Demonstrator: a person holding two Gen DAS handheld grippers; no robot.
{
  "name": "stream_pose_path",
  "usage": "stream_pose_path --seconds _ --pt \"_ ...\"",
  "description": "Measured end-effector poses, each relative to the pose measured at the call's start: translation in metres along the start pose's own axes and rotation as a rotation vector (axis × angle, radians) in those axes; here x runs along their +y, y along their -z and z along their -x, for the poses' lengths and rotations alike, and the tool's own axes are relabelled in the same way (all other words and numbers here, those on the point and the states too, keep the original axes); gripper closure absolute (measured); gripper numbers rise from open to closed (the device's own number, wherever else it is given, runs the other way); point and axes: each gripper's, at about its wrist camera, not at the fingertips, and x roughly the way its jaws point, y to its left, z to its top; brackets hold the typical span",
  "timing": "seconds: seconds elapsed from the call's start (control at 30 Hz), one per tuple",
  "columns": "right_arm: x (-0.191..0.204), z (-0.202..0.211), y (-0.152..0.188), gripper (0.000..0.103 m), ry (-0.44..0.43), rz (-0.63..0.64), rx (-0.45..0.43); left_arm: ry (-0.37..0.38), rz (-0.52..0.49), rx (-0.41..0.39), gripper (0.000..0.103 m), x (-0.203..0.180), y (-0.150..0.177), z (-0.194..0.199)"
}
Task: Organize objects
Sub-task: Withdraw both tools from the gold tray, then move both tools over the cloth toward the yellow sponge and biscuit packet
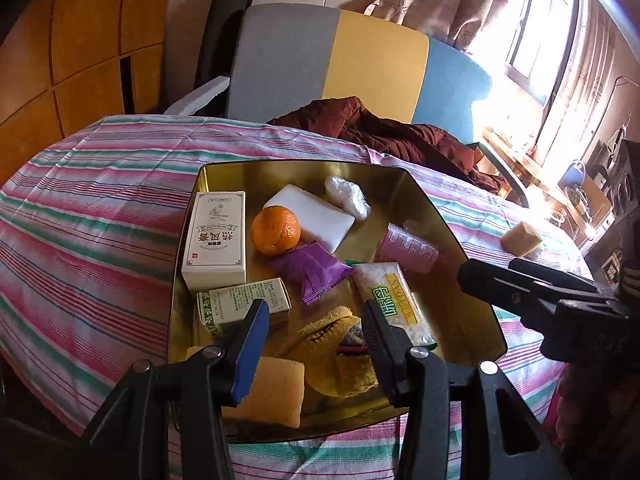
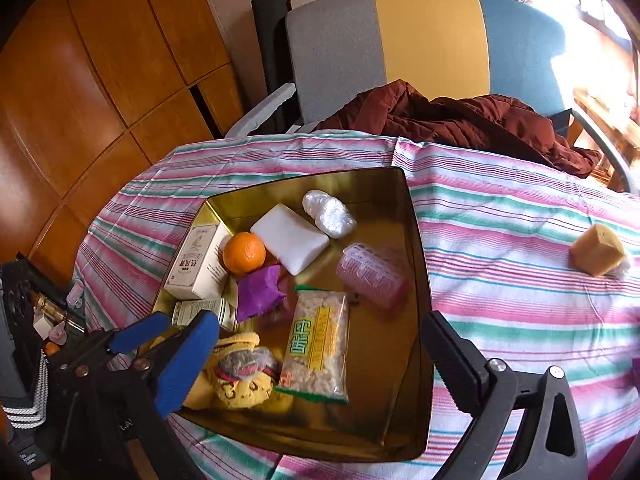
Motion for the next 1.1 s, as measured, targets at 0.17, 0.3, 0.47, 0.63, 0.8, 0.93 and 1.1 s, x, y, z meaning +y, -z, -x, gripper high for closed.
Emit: stream_pose_path --seconds 0.17,0.3,0.47,0.63,0.8,0.93,1.1 --pt "-0.001 0.008 0.012 0.0 0.04 0.009 -0.008 -0.044 -0.052 -0.04 0.055 -0.008 0.008 0.015" --pt "-0.003 0.015 0.021 0.0 0.092 0.02 -0.031 -0.047 -0.083 -0.051 0.055 -0.015 0.012 0.022" --pt "-0.015 0.025 0.028 0.0 0.14 0.01 -0.061 -0.038 -0.111 -0.054 0.055 -0.025 0.016 0.026" --pt "-0.025 0.034 0.037 0.0 0.154 0.004 -0.056 -0.026 -0.145 -0.051 0.055 -0.036 0.021 0.028" --pt "-0.024 0.041 0.043 0.0 0.173 0.025 -0.061 -0.02 -0.176 -0.039 0.055 -0.047 0.026 0.028" --pt "-0.025 0.044 0.046 0.0 0.195 0.032 -0.059 -0.024 -0.208 -0.038 0.055 -0.056 0.029 0.029" --pt "-0.036 0.049 0.046 0.0 0.219 0.008 -0.066 -0.034 -0.252 -0.048 0.055 -0.068 0.032 0.032"
